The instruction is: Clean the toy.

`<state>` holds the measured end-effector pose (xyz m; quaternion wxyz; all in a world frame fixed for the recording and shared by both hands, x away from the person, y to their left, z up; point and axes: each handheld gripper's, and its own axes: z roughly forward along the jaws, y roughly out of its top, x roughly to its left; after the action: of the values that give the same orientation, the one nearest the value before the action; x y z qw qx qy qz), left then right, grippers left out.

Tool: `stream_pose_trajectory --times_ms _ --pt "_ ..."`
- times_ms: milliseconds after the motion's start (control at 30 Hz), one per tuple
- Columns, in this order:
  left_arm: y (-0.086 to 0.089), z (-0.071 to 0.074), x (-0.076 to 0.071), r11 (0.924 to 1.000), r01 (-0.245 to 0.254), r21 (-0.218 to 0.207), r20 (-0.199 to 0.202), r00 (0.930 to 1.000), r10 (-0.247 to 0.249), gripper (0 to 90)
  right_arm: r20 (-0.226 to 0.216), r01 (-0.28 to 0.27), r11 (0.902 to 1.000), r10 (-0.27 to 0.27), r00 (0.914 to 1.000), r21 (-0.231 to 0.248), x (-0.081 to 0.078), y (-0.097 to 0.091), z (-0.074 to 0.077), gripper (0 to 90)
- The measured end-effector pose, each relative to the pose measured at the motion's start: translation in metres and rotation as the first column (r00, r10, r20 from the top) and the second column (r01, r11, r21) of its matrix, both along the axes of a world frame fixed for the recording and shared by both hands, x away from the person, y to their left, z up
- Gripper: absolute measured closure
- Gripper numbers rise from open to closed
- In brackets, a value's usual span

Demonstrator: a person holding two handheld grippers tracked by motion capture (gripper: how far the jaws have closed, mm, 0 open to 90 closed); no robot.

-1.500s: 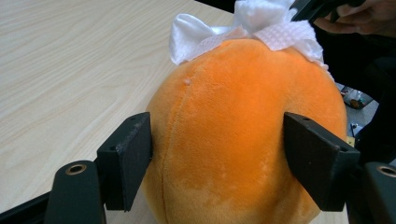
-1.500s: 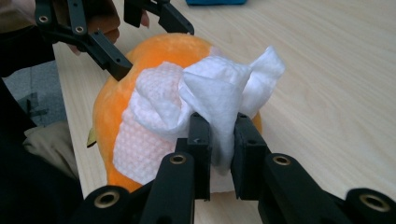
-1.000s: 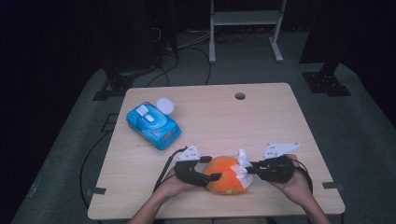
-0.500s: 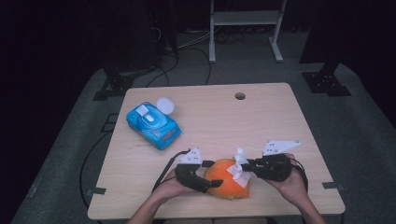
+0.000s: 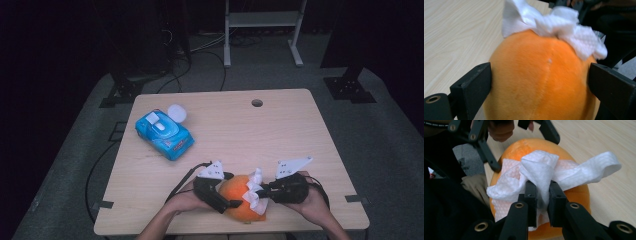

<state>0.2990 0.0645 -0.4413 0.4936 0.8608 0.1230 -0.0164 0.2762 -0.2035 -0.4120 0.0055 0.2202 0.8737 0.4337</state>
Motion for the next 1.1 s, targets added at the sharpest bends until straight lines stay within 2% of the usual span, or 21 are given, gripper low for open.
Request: stream_pose_trajectory --times_ms 33,67,133,200,233,300,333,367,400,433,467,567,600,633,767,867,933,1000,1100 --pt "0.001 0.000 0.001 1.0000 0.004 0.001 -0.007 1.0000 -0.004 8.2 0.000 0.004 1.0000 -0.004 1.0000 0.005 0.001 0.000 0.000 78.8" --pt "0.003 0.000 0.000 1.0000 -0.005 0.006 0.011 0.9999 0.005 14.7 -0.006 0.010 0.9999 -0.010 0.9999 0.014 0.002 -0.001 0.001 78.8" --pt "0.004 0.001 0.000 0.9999 -0.011 0.007 0.018 0.9998 0.010 29.8 -0.008 0.019 0.9996 -0.019 0.9998 0.021 0.003 -0.002 0.001 78.8" --pt "0.005 0.003 -0.002 0.9993 -0.035 -0.011 0.051 0.9981 0.035 39.7 0.013 0.047 0.9986 -0.048 0.9988 0.025 0.006 -0.003 0.007 78.8" --pt "0.004 0.007 -0.004 0.9985 -0.044 -0.031 0.102 0.9937 0.047 42.0 0.021 0.053 0.9982 -0.054 0.9983 0.029 0.007 -0.004 0.008 78.8" --pt "0.002 0.012 -0.006 0.9965 -0.072 -0.044 0.152 0.9853 0.078 43.6 0.042 0.079 0.9955 -0.082 0.9958 0.051 0.010 -0.006 0.015 78.9" --pt "0.001 0.015 -0.005 0.9940 -0.098 -0.050 0.185 0.9772 0.105 43.6 0.051 0.090 0.9944 -0.093 0.9944 0.056 0.012 -0.006 0.017 79.0" --pt "0.002 0.016 -0.004 0.9908 -0.118 -0.065 0.197 0.9718 0.129 43.6 0.058 0.107 0.9917 -0.112 0.9920 0.070 0.015 -0.006 0.020 79.0" --pt "0.002 0.016 -0.004 0.9908 -0.118 -0.065 0.197 0.9718 0.129 43.4 0.062 0.120 0.9892 -0.126 0.9902 0.084 0.018 -0.006 0.022 79.1" --pt "0.004 0.015 -0.001 0.9797 -0.177 -0.094 0.208 0.9587 0.193 43.0 0.070 0.133 0.9866 -0.140 0.9877 0.095 0.020 -0.005 0.023 79.1" --pt "0.006 0.013 0.002 0.9750 -0.201 -0.093 0.207 0.9541 0.217 42.0 0.076 0.142 0.9844 -0.151 0.9857 0.103 0.022 -0.003 0.023 79.1" --pt "0.013 0.002 0.009 0.9690 -0.233 -0.080 0.147 0.9588 0.243 37.8 0.077 0.156 0.9836 -0.163 0.9836 0.090 0.029 0.005 0.018 79.1" --pt "0.017 0.000 0.011 0.9686 -0.232 -0.089 0.126 0.9620 0.242 36.8 0.080 0.160 0.9843 -0.166 0.9828 0.074 0.032 0.008 0.013 79.1" --pt "0.019 -0.001 0.012 0.9693 -0.232 -0.080 0.115 0.9638 0.241 35.9 0.083 0.167 0.9845 -0.171 0.9819 0.055 0.034 0.010 0.008 79.0" --pt "0.027 -0.007 0.013 0.9707 -0.229 -0.073 0.101 0.9666 0.236 33.4 0.016 0.176 0.9805 -0.178 0.9839 0.088 0.042 0.004 -0.010 78.8" --pt "0.031 -0.008 0.016 0.9689 -0.236 -0.073 0.088 0.9662 0.242 32.6 0.022 0.222 0.9736 -0.223 0.9746 0.055 0.042 -0.007 -0.017 79.0" --pt "0.035 -0.010 0.017 0.9698 -0.231 -0.078 0.066 0.9695 0.236 31.7 0.004 0.242 0.9695 -0.242 0.9702 0.038 0.041 -0.012 -0.022 79.1" --pt "0.035 -0.011 0.017 0.9688 -0.236 -0.077 0.066 0.9683 0.241 31.5 -0.002 0.244 0.9684 -0.244 0.9698 0.053 0.039 -0.012 -0.021 79.2" --pt "0.034 -0.013 0.017 0.9662 -0.243 -0.086 0.062 0.9665 0.249 31.4 0.033 0.213 0.9716 -0.217 0.9755 0.102 0.035 -0.003 -0.009 79.1"
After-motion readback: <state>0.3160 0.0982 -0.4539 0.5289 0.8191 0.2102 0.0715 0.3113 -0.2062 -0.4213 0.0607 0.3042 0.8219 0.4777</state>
